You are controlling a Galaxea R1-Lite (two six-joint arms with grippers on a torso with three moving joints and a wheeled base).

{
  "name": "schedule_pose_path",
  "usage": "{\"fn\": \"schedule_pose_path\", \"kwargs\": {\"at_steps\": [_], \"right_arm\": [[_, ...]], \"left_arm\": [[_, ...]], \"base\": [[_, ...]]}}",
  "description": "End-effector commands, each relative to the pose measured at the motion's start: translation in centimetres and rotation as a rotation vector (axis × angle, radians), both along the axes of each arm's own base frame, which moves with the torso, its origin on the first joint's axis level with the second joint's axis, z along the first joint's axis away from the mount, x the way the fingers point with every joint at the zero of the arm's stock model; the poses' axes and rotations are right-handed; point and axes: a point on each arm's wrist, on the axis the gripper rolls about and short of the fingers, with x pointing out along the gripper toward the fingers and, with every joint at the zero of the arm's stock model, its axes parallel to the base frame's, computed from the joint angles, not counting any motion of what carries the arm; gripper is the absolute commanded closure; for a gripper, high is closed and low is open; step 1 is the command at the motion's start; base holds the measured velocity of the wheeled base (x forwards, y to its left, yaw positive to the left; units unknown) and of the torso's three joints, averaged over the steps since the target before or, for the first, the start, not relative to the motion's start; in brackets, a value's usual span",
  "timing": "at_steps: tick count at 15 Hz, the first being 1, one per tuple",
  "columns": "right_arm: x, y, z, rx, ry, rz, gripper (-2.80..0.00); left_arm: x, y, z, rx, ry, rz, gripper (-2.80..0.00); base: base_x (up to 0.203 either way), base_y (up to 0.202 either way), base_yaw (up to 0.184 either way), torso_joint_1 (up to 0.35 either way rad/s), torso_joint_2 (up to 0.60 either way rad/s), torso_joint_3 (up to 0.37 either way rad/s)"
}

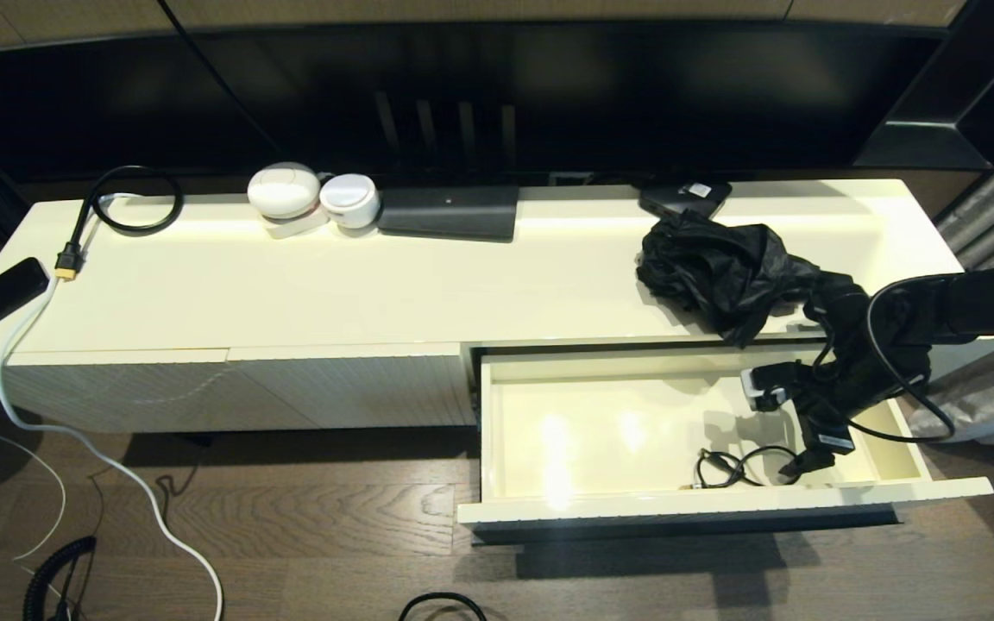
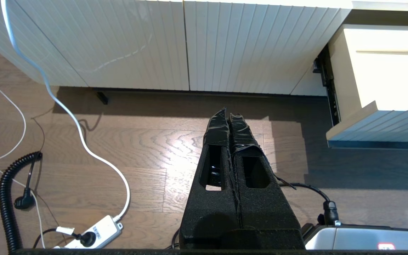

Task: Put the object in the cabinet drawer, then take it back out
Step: Take the data cable out of the drawer and put it on the table

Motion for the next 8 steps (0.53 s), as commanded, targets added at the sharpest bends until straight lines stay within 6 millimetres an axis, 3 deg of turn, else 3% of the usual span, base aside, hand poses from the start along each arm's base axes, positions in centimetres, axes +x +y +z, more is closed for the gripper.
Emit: {"fn": "schedule_pose_path", "kwargs": {"at_steps": [1,8], "right_arm": [[0.05,0.17,-0.08,-0.002,0.001,0.013,-2.8],[0.01,0.24,-0.26,-0.002,0.008,0.014,-2.8]], "left_arm": [[0.0,0.0,0.0,-0.001,0.0,0.0,0.0],[0.0,0.0,0.0,-0.001,0.0,0.002,0.0]], "base": [[0.0,0.0,0.0,0.0,0.0,0.0],[0.0,0.0,0.0,0.0,0.0,0.0]]}}
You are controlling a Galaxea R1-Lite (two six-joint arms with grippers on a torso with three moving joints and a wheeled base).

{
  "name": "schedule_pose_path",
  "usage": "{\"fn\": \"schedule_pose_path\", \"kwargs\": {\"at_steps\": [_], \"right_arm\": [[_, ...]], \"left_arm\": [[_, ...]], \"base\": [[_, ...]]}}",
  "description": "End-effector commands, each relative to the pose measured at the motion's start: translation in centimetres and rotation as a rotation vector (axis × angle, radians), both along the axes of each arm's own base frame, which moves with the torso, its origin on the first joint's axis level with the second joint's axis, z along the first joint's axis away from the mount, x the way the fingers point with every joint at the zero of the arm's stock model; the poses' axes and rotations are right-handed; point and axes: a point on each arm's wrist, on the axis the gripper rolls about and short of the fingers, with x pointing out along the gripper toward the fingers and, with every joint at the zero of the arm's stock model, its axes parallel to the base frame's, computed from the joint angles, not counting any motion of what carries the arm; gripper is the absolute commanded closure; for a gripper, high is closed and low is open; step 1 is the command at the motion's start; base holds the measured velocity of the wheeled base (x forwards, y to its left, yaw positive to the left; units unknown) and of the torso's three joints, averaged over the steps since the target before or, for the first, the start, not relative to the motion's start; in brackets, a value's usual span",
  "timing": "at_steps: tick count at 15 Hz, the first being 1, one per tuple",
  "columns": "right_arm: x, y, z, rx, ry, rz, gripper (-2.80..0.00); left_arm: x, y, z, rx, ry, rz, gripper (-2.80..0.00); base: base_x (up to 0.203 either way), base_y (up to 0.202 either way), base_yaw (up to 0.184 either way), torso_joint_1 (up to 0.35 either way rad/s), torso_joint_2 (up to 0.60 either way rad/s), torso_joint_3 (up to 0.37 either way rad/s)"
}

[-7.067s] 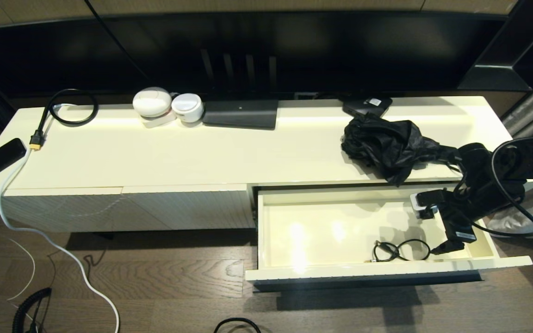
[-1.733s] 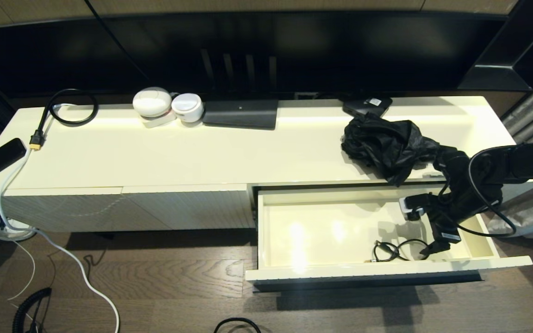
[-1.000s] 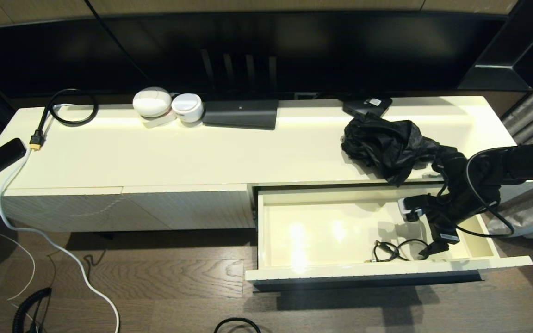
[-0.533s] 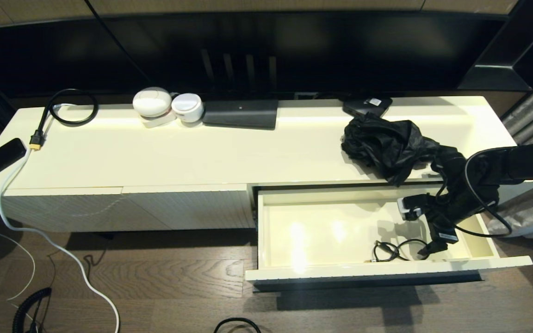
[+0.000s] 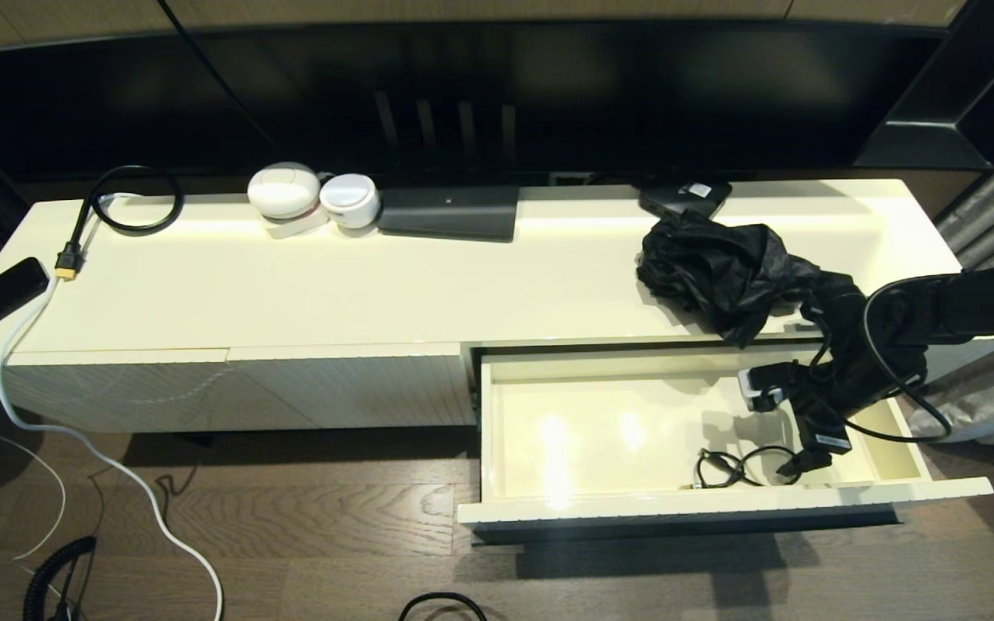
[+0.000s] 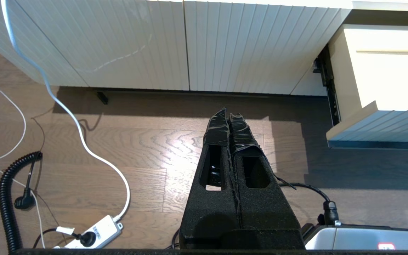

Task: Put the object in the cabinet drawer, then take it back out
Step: Take the data cable out of the drawer and put it on the table

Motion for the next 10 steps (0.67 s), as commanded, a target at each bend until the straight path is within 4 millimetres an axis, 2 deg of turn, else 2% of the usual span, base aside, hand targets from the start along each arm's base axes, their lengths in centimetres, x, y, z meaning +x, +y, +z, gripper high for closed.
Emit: {"fn": "schedule_pose_path", "kwargs": {"at_steps": [1,10], "right_arm": [[-0.03,0.01,-0.05,-0.002,0.003,0.008,-2.8],[0.3,-0.02,-0.25,-0.003,0.001,0.008,-2.8]], "left_arm": [[0.01,0.0,-0.02,-0.001,0.0,0.001,0.0],[0.0,0.0,0.0,-0.001,0.0,0.002,0.0]], "base": [[0.0,0.0,0.0,0.0,0.0,0.0],[0.0,0.0,0.0,0.0,0.0,0.0]]}}
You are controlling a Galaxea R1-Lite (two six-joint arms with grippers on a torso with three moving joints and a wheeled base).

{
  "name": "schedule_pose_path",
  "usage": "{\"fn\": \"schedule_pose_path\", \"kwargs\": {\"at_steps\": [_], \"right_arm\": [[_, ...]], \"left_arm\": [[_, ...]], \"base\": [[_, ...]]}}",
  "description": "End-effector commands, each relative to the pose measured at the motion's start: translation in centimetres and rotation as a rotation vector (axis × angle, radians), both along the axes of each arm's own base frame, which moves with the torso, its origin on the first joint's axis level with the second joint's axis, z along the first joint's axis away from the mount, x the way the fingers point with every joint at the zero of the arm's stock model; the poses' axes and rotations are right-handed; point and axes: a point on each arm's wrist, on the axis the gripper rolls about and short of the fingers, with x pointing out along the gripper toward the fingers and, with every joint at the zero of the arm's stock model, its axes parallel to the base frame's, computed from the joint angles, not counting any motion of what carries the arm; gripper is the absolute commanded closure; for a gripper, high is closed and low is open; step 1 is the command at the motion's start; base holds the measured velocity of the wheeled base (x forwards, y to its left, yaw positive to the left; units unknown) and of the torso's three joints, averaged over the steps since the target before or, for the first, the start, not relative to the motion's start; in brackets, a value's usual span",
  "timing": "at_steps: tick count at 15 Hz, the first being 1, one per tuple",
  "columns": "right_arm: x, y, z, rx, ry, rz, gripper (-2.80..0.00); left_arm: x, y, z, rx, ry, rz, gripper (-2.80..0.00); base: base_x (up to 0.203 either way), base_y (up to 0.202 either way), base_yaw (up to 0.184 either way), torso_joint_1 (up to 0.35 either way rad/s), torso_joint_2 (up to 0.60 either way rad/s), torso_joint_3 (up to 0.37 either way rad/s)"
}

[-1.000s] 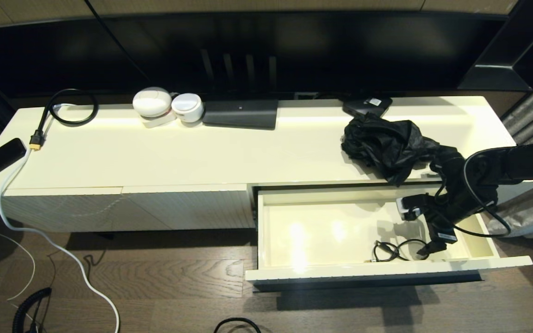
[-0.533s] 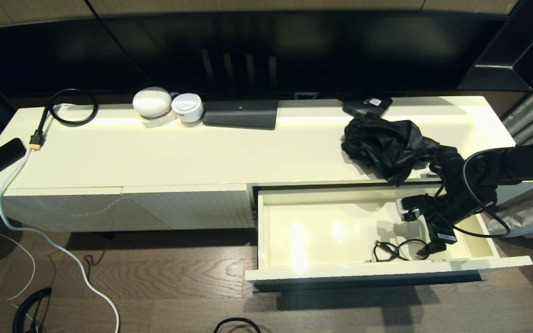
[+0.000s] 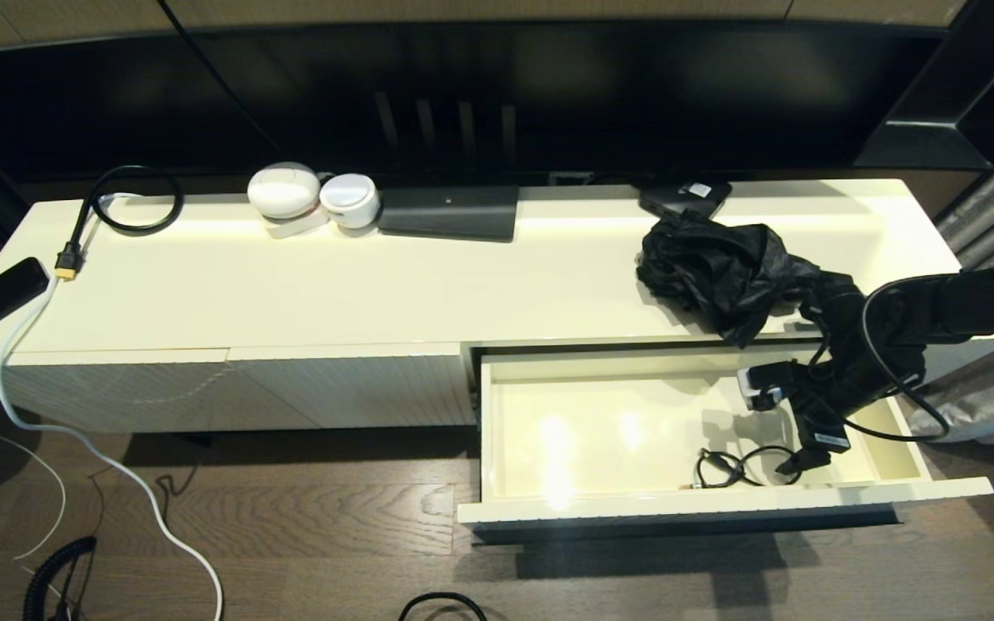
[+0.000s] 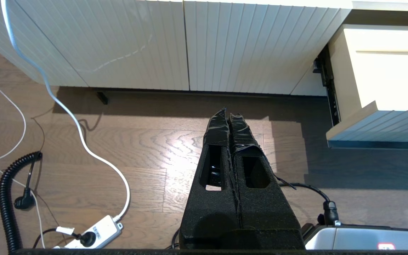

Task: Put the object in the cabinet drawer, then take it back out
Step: Take the data cable out of the drawer and put it on the table

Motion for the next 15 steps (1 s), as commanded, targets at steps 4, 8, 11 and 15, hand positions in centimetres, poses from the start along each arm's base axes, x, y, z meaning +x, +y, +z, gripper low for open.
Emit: {"fn": "schedule_pose_path", "kwargs": {"at_steps": [4,8,11,15], "right_arm": [[0.16,-0.01,-0.6,-0.004,0.015,0.007,-2.8],[0.22,-0.01,-0.86,-0.002,0.021,0.005,-2.8],[0.16,0.1,-1.06,-0.002,0.029,0.008,-2.8],[0.21,0.37,-0.83,-0.003,0.021,0.014,-2.8]], "left_arm": [[0.0,0.0,0.0,-0.001,0.0,0.001,0.0],[0.0,0.0,0.0,-0.001,0.0,0.001,0.0],[0.01,0.0,-0.03,-0.001,0.001,0.0,0.0],[0.0,0.0,0.0,-0.001,0.0,0.0,0.0]], "base": [[0.0,0.0,0.0,0.0,0.0,0.0],[0.0,0.0,0.0,0.0,0.0,0.0],[0.0,0.0,0.0,0.0,0.0,0.0],[0.0,0.0,0.0,0.0,0.0,0.0]]}}
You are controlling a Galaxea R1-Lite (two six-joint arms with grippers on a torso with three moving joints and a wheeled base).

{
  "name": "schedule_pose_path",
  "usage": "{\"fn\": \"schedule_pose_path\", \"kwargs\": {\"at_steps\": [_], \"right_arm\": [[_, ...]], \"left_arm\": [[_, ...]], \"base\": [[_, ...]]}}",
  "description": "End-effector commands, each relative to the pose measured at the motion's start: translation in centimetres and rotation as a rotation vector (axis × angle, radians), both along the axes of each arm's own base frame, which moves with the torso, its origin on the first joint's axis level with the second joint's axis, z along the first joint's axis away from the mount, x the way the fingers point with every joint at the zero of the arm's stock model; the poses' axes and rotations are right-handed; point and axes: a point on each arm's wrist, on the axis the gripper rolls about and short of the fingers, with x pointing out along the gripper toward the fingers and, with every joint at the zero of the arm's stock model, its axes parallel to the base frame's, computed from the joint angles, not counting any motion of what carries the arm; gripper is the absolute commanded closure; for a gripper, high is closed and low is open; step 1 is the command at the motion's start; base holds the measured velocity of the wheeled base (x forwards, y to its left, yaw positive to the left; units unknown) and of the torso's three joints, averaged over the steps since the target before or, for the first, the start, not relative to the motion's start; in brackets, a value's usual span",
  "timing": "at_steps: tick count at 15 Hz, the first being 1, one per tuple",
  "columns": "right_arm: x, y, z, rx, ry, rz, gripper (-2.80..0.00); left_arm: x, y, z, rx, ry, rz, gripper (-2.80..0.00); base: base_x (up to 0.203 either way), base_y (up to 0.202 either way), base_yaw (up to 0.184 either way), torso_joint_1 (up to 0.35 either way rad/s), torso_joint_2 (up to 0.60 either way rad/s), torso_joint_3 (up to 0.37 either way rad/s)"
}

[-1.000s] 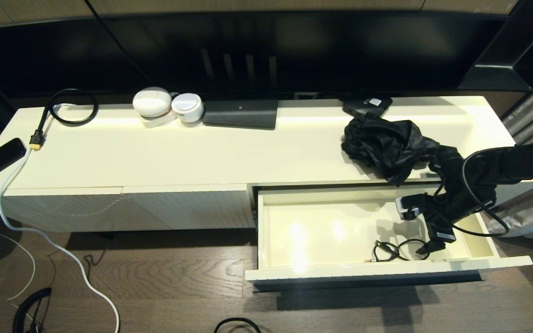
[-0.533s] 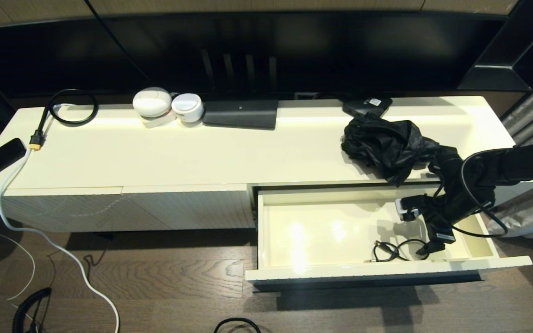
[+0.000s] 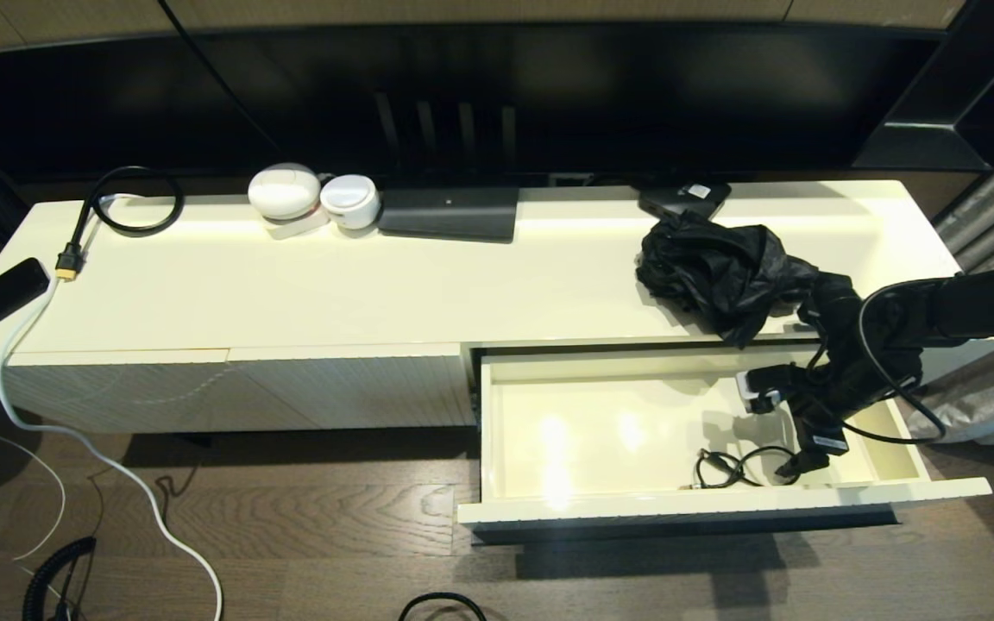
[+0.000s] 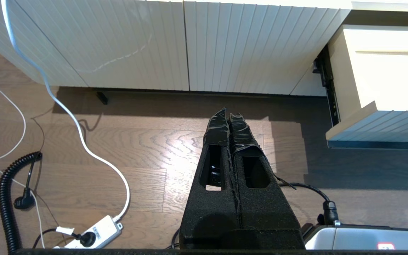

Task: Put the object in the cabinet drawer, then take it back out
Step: Take the data cable out of the drawer and put it on the table

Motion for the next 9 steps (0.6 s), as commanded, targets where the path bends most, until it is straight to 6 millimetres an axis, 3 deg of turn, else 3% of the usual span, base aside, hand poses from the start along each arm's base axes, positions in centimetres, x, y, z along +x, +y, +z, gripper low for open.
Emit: {"fn": "schedule_pose_path", "kwargs": {"at_steps": [1,5,6,9], "right_arm": [[-0.03,0.11,-0.05,-0.001,0.005,0.011,-2.8],[-0.05,0.04,-0.06,0.0,0.006,0.008,-2.8],[-0.06,0.04,-0.08,-0.001,0.007,0.009,0.0],[-0.08,0.04,0.1,-0.002,0.004,0.01,0.0]], "left_arm": [[0.0,0.0,0.0,-0.001,0.0,0.002,0.0],[0.0,0.0,0.0,-0.001,0.0,0.001,0.0],[0.0,0.0,0.0,-0.001,0.0,0.002,0.0],[0.0,0.0,0.0,-0.001,0.0,0.002,0.0]], "base": [[0.0,0.0,0.0,0.0,0.0,0.0],[0.0,0.0,0.0,0.0,0.0,0.0],[0.0,0.0,0.0,0.0,0.0,0.0],[0.0,0.0,0.0,0.0,0.0,0.0]]}}
